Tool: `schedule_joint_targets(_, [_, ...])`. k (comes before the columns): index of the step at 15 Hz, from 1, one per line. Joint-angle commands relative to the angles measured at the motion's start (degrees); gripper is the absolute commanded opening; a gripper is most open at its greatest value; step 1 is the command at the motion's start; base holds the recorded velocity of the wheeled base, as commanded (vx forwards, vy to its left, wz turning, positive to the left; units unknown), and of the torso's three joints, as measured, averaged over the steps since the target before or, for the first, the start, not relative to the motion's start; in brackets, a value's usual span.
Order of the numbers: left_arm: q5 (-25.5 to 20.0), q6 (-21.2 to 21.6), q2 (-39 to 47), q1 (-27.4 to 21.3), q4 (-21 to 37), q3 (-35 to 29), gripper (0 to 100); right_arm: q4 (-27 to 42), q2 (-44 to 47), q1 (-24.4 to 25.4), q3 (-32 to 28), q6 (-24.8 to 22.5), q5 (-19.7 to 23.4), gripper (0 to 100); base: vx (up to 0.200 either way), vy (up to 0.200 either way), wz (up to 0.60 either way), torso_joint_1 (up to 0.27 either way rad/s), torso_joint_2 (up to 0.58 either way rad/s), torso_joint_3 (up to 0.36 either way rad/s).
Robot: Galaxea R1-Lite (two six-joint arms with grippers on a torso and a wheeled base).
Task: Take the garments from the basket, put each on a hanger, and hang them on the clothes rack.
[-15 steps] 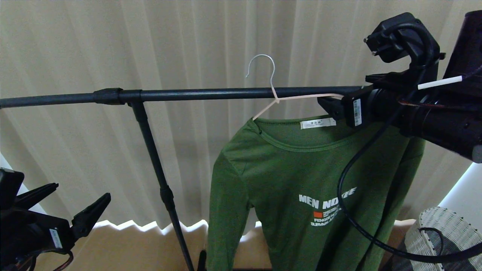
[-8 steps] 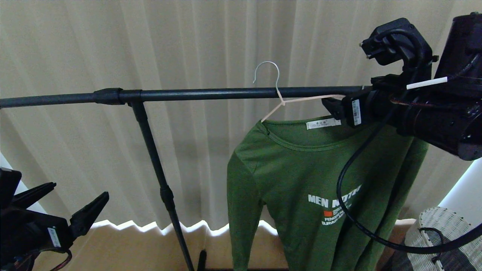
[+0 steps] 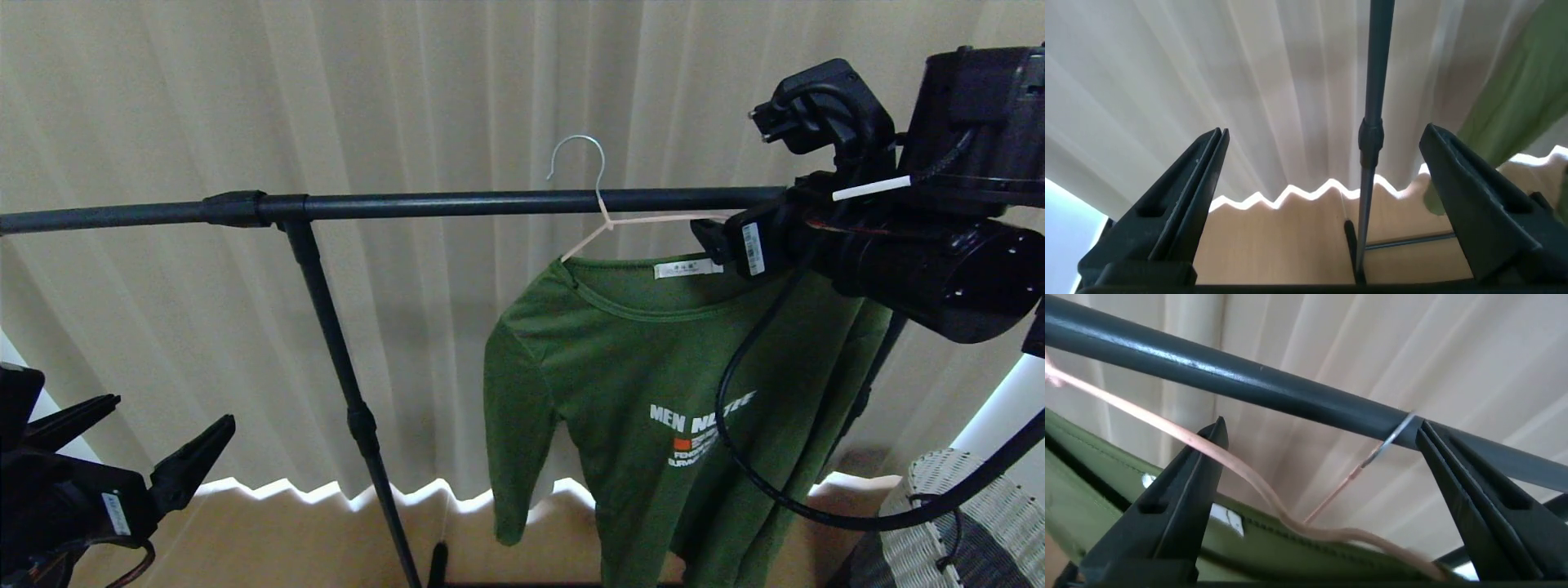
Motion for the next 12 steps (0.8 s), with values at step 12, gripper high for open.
schedule_joint_targets(12, [0.02,0.02,0.0,0.0,-0.02,0.08,100,-0.3,0.88,0.97,0.64,-0.03,-0.03,100,0.0,0.0,0.0,0.0,0.0,0.0])
